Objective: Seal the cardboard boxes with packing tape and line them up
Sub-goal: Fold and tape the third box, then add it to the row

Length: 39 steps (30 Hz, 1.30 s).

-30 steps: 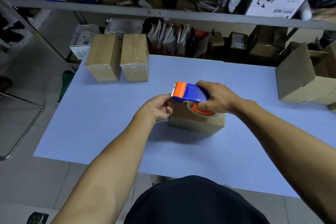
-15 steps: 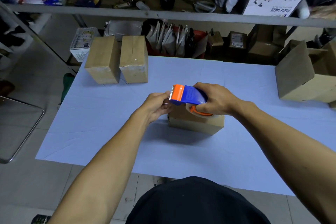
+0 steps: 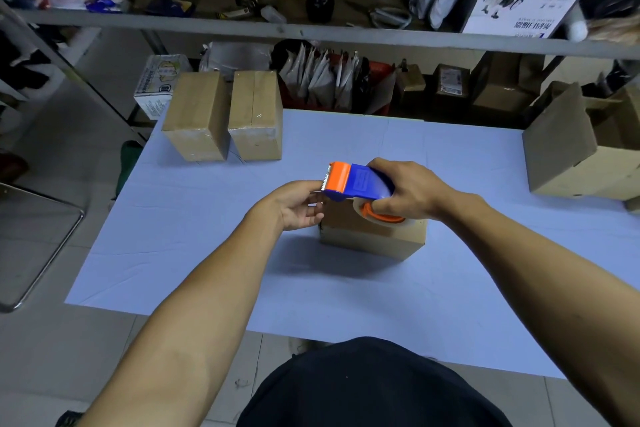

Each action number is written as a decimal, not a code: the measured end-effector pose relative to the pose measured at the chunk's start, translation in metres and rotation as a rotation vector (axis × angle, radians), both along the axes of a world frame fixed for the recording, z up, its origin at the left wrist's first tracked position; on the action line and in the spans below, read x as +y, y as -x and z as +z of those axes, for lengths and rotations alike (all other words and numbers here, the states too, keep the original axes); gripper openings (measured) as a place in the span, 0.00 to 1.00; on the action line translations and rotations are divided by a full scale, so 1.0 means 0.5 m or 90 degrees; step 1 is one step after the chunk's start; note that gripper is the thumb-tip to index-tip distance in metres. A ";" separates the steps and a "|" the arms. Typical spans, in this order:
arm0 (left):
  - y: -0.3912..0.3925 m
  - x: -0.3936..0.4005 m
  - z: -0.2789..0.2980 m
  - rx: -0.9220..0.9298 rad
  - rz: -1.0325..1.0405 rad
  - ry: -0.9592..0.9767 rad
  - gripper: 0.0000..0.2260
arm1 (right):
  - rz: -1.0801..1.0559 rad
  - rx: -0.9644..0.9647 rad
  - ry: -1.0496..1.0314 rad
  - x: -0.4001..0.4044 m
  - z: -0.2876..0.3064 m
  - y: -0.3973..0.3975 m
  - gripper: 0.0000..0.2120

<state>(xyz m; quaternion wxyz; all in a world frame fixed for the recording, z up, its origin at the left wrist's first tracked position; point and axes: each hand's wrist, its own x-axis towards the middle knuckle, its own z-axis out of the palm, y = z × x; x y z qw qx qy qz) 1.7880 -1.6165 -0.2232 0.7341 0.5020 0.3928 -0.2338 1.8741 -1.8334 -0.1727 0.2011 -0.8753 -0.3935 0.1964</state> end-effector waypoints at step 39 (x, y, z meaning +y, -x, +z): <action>0.029 0.045 -0.026 -0.048 0.142 -0.206 0.09 | 0.034 -0.077 0.043 -0.008 0.001 -0.010 0.25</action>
